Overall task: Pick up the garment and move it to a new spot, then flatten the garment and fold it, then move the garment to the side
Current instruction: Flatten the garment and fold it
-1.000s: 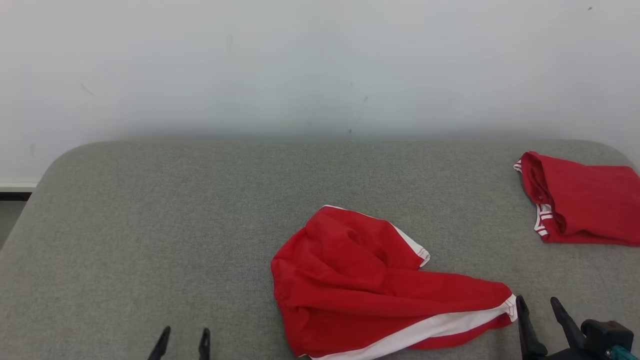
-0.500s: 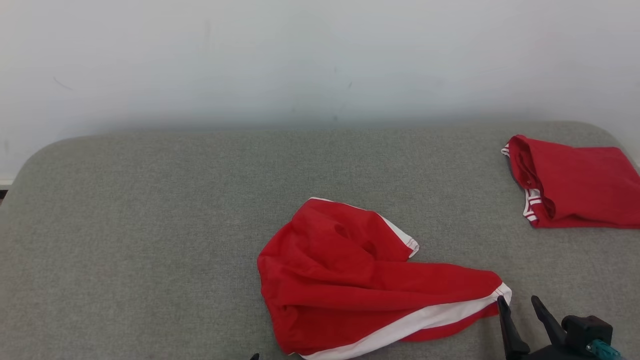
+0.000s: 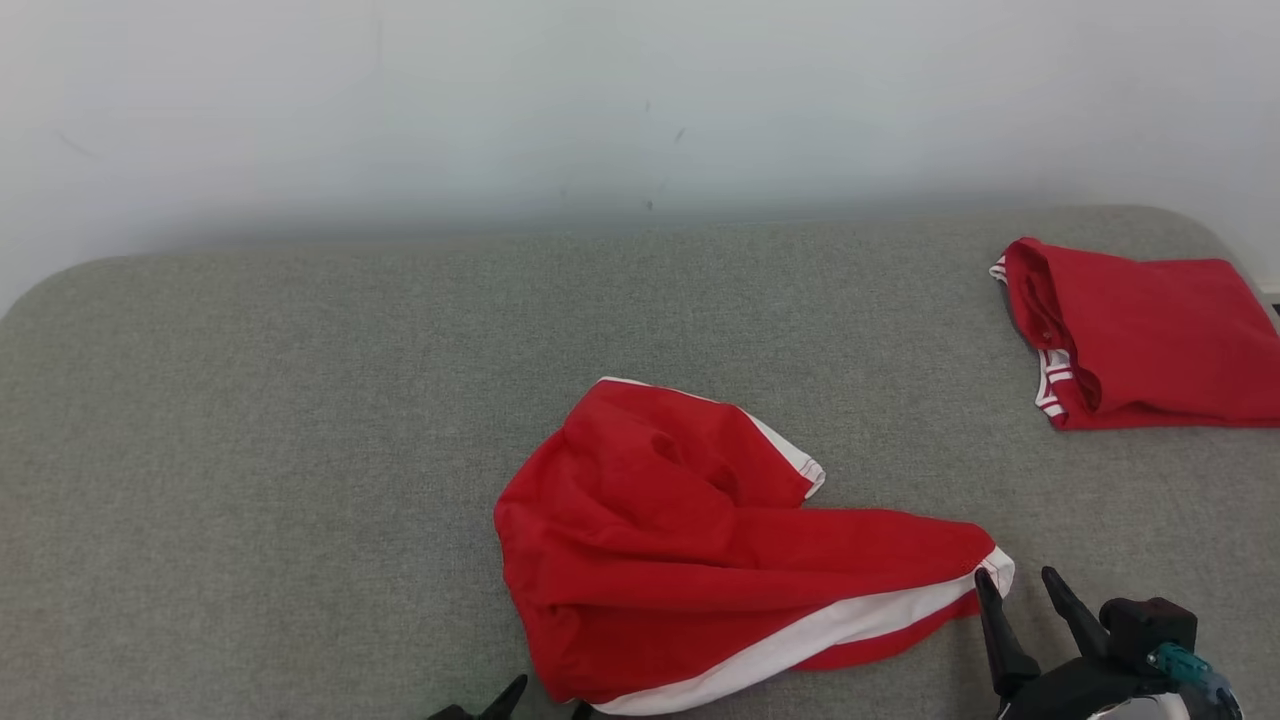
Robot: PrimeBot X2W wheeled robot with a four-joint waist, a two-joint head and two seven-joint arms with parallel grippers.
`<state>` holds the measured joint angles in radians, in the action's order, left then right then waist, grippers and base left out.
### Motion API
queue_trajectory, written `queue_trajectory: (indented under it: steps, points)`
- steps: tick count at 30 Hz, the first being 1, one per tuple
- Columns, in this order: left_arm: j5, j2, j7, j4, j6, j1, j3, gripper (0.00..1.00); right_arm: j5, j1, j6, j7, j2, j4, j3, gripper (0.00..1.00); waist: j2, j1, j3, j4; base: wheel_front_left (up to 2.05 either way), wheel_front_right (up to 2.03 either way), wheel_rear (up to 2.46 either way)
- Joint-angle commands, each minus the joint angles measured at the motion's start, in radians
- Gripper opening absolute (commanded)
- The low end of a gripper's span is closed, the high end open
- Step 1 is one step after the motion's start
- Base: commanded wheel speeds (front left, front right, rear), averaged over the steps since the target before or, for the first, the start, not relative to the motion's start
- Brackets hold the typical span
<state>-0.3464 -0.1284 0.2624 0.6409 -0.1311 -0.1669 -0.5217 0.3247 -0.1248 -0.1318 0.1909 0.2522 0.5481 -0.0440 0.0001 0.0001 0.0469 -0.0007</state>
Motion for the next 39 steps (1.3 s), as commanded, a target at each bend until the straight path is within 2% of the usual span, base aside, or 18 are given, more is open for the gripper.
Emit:
queue_trajectory:
  steps: [1,4,5,6,7,8,9,16,21,29,39]
  points:
    - [-0.006,-0.002,0.003,0.007,0.002,-0.016,-0.003,1.00,0.008,-0.012,0.003,0.005,0.001,0.008,-0.004,1.00,-0.0001,-0.0001,0.003,-0.001,0.00,0.00,0.00]
    - [-0.030,0.002,0.003,0.025,0.002,-0.039,-0.025,1.00,0.009,-0.040,0.003,0.003,0.003,0.039,-0.015,1.00,-0.0001,-0.0001,0.013,-0.003,0.00,0.00,0.00]
    - [-0.041,0.003,0.003,0.031,0.002,-0.047,-0.035,0.95,0.010,-0.049,0.003,0.000,0.004,0.052,-0.021,1.00,-0.0001,-0.0001,0.016,-0.003,0.00,0.00,0.00]
    - [-0.054,0.002,0.003,0.038,0.002,-0.056,-0.048,0.51,0.013,-0.061,0.003,0.001,0.007,0.066,-0.026,0.99,-0.0001,-0.0001,0.020,-0.003,0.00,0.00,0.00]
    - [-0.064,0.002,0.003,0.047,0.002,-0.063,-0.061,0.36,0.018,-0.073,0.003,-0.002,0.006,0.080,-0.034,0.64,-0.0001,-0.0001,0.024,-0.003,0.00,0.00,0.00]
    - [-0.075,0.001,0.003,0.054,0.002,-0.070,-0.073,0.08,0.025,-0.084,0.003,-0.006,0.007,0.096,-0.042,0.00,-0.0001,-0.0001,0.027,-0.002,0.00,0.00,0.00]
    - [-0.085,-0.003,0.003,0.061,0.002,-0.078,-0.089,0.00,0.028,-0.093,0.003,-0.011,0.011,0.114,-0.052,0.00,-0.0001,-0.0001,0.029,-0.002,0.00,0.00,0.00]
    - [-0.132,-0.038,0.003,0.003,0.002,-0.079,-0.140,0.00,0.077,-0.092,0.003,0.040,0.048,0.120,-0.134,0.00,-0.0001,-0.0001,0.013,0.011,0.00,0.00,0.00]
    - [-0.111,-0.103,0.003,-0.112,0.002,-0.008,-0.104,0.00,0.135,-0.023,0.003,0.054,0.098,0.006,-0.200,0.00,-0.0001,-0.0001,-0.006,0.012,0.00,0.00,0.00]
    - [-0.065,-0.170,0.003,-0.249,0.005,0.064,-0.053,0.00,0.186,0.056,0.003,0.032,0.139,-0.165,-0.206,0.00,-0.0001,-0.0001,-0.023,0.017,0.00,0.00,0.00]
    - [-0.037,-0.223,0.003,-0.404,0.040,0.088,0.031,0.00,0.268,0.097,0.003,-0.028,0.118,-0.340,-0.154,0.00,-0.0001,-0.0001,-0.053,0.011,0.00,0.00,0.00]
